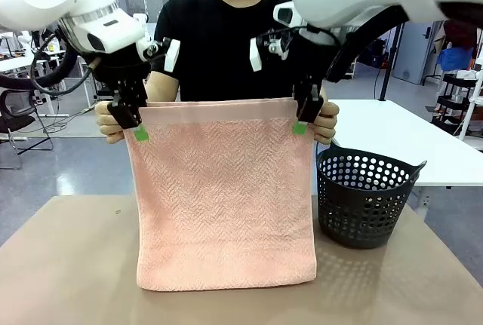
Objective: Fold the towel.
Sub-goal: Release the end of the 100 cm Hotel Towel you were holding and grab the top end of the folded side.
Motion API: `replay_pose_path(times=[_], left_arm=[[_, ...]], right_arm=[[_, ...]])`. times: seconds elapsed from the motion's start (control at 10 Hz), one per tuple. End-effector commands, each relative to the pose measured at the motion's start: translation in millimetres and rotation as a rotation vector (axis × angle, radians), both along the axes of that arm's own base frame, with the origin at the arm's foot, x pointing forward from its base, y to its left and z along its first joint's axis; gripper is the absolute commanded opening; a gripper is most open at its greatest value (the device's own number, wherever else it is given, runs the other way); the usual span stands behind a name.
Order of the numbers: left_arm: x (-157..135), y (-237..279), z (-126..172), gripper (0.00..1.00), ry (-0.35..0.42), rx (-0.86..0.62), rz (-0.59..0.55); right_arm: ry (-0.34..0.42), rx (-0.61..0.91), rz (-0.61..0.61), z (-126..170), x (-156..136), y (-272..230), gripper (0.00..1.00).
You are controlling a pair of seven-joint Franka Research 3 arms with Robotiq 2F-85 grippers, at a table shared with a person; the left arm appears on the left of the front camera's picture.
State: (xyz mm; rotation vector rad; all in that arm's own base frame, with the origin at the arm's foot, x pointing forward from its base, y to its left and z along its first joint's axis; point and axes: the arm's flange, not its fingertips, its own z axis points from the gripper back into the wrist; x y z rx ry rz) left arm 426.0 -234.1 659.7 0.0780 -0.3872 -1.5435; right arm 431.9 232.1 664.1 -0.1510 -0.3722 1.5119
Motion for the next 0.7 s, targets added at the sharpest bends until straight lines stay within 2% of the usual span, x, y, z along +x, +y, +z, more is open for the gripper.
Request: replay_pose_path(times=[0.0, 0.1, 0.2, 0.3, 0.6], left_arm=[[-21, 0, 27, 1.00, -0.131, -0.028, -0.015], [-33, 3, 41, 0.79, -0.183, -0.060, -0.026], [-41, 5, 49, 0.89, -0.231, -0.060, -0.027], [-50, 6, 54, 1.00, -0.266, -0.065, -0.035], [-56, 10, 58, 1.00, -0.288, -0.095, -0.020]], right_arm=[[-0.112, 0.049, 0.057, 26, -22, -8, 1.00], [-0.161, 0.079, 0.083, 40, -35, -11, 1.00], [-0.193, 0.090, 0.096, 46, -46, -14, 0.90], [-0.206, 0.093, 0.114, 48, -54, -16, 1.00], [-0.203, 0.095, 0.123, 46, -57, -17, 1.00]])
